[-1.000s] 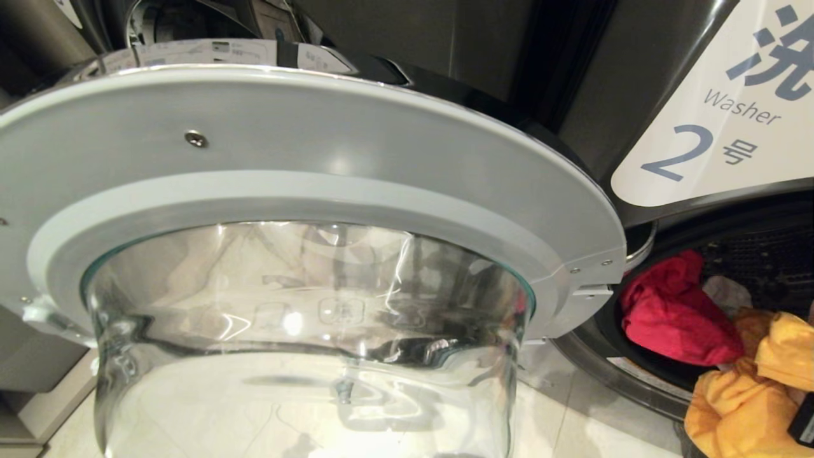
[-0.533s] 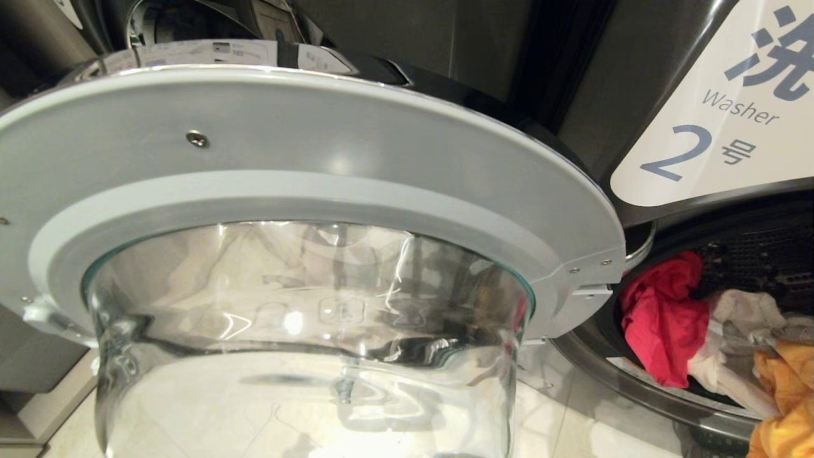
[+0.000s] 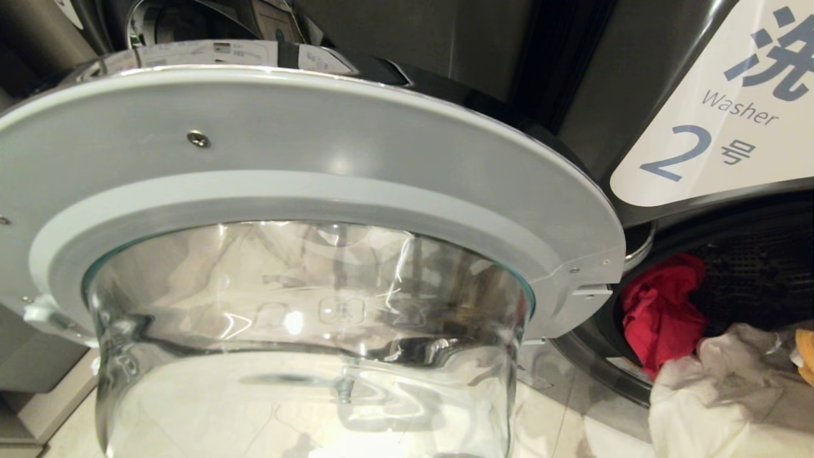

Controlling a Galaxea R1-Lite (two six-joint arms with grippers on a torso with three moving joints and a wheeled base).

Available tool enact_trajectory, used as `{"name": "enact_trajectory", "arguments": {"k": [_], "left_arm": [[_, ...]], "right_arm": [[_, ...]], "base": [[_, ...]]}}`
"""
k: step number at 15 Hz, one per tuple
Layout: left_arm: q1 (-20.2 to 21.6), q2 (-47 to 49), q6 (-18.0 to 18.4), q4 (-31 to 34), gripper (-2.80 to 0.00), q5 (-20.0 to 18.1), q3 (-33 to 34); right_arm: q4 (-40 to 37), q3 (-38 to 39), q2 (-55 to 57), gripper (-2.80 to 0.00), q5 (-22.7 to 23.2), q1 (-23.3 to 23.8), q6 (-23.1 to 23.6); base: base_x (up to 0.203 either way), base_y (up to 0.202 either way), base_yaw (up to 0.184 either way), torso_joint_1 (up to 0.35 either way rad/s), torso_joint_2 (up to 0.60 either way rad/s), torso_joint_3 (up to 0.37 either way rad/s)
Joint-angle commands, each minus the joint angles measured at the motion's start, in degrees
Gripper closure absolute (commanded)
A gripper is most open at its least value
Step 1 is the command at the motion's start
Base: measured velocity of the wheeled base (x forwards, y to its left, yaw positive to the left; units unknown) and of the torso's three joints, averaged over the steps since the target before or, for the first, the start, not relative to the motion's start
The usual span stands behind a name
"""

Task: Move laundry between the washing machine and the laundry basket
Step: Pick a cloth and place it into the basket

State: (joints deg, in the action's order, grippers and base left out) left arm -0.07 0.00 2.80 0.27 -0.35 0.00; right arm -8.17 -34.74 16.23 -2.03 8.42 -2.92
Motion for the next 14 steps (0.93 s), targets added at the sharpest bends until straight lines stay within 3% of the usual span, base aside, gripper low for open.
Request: {"name": "enact_trajectory", "arguments": {"k": [1, 5, 10, 14], "left_arm": [[0.01, 0.00, 0.01, 0.00, 0.00, 0.00, 0.09], [-0.01, 0.00, 0.01, 0.00, 0.00, 0.00, 0.09], [-0.01, 0.00, 0.01, 0.00, 0.00, 0.00, 0.09], [-0.01, 0.00, 0.01, 0.00, 0.00, 0.00, 0.09]], "right_arm": [[-4.72, -7.85, -0.14, 0.00, 2.07, -1.33, -0.25], [-8.31, -13.27, -0.14, 0.00, 5.34, -1.94, -2.33], [-20.18, -20.77, -0.14, 0.00, 5.16, -2.81, -2.16], [-21.36, -23.75, -0.14, 0.00, 4.73, -2.88, -2.12]], "base": [[0.000, 0.000, 0.000, 0.000, 0.00, 0.000], [0.000, 0.000, 0.000, 0.000, 0.00, 0.000], [0.000, 0.000, 0.000, 0.000, 0.00, 0.000], [0.000, 0.000, 0.000, 0.000, 0.00, 0.000]]}}
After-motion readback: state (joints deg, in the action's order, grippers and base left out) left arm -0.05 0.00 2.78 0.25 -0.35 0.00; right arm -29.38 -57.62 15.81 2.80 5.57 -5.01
